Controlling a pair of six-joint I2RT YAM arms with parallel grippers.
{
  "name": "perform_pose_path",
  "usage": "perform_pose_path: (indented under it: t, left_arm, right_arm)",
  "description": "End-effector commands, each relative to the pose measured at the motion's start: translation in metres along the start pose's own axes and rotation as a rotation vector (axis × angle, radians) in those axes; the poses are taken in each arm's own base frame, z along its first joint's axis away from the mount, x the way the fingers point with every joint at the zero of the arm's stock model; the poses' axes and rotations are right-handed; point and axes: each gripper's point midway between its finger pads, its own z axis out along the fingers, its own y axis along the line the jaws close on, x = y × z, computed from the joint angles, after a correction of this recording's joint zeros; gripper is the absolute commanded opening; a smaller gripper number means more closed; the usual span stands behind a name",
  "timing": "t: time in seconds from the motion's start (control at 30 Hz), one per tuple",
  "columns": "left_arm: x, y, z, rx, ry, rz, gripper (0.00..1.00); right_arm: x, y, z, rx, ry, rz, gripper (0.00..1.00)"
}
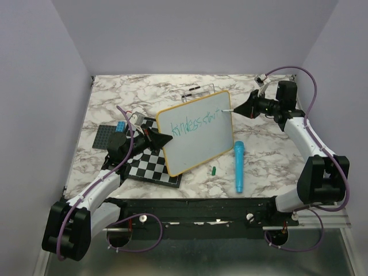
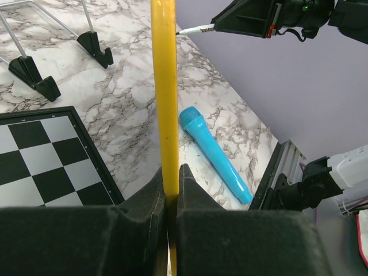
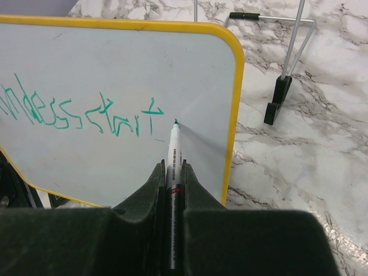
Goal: Write a sentence on the whiteboard
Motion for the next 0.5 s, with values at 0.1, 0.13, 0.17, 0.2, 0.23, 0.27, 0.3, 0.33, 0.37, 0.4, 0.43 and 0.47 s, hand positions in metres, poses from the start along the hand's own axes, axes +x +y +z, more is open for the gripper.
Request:
perform_pose_path:
  t: [0.1,0.13,0.17,0.2,0.23,0.27,0.3,0.33,0.37,0.4,0.43,0.47]
  left_arm:
    - [-0.015,-0.022,0.002,0.097,-0.03,0.098,0.0]
    - [-0.015,-0.022,0.002,0.097,-0.032,0.099,0.0]
    - [-0.015,-0.022,0.002,0.097,-0.032,0.1,0.0]
    - [-0.015,-0.021,0.002,0.095,-0.033,0.1,0.0]
    - [-0.015,-0.022,0.002,0.096,-0.031,0.098,0.0]
    - [-0.015,-0.022,0.002,0.097,-0.031,0.097,0.0]
    - [-0.015,-0.021,0.002,0.096,-0.031,0.098,0.0]
    - [-0.015,-0.022,0.002,0.096,-0.032,0.099,0.0]
    - [-0.015,-0.022,0.002,0.097,-0.031,0.097,0.0]
    - [-0.015,-0.022,0.002,0.097,-0.033,0.1,0.0]
    - [-0.015,-0.022,0.002,0.096,-0.033,0.1,0.0]
    - [-0.016,-0.023,0.002,0.099,-0.034,0.1,0.0]
  right_arm:
    - [-0.008,0.01,0.008,-0.064,-0.022,-0.021,0.01]
    - [-0.008,0.01,0.009,-0.066,-0.019,-0.02,0.01]
    - [-0.007,0.01,0.009,-0.069,-0.017,-0.021,0.01]
    - [-0.006,0.011,0.009,-0.076,-0.015,-0.02,0.01]
    - [-0.004,0.01,0.009,-0.077,-0.006,-0.016,0.01]
    - [-0.002,0.01,0.01,-0.079,-0.001,-0.013,0.01]
    - [-0.001,0.011,0.01,-0.082,0.003,-0.013,0.0]
    - [0.0,0.01,0.01,-0.079,0.006,-0.016,0.0]
    - [0.002,0.009,0.01,-0.076,0.014,-0.01,0.01]
    - [0.003,0.009,0.01,-0.075,0.018,-0.01,0.01]
    - [0.006,0.009,0.01,-0.072,0.027,-0.008,0.0]
    - [0.008,0.008,0.01,-0.069,0.032,-0.006,0.01]
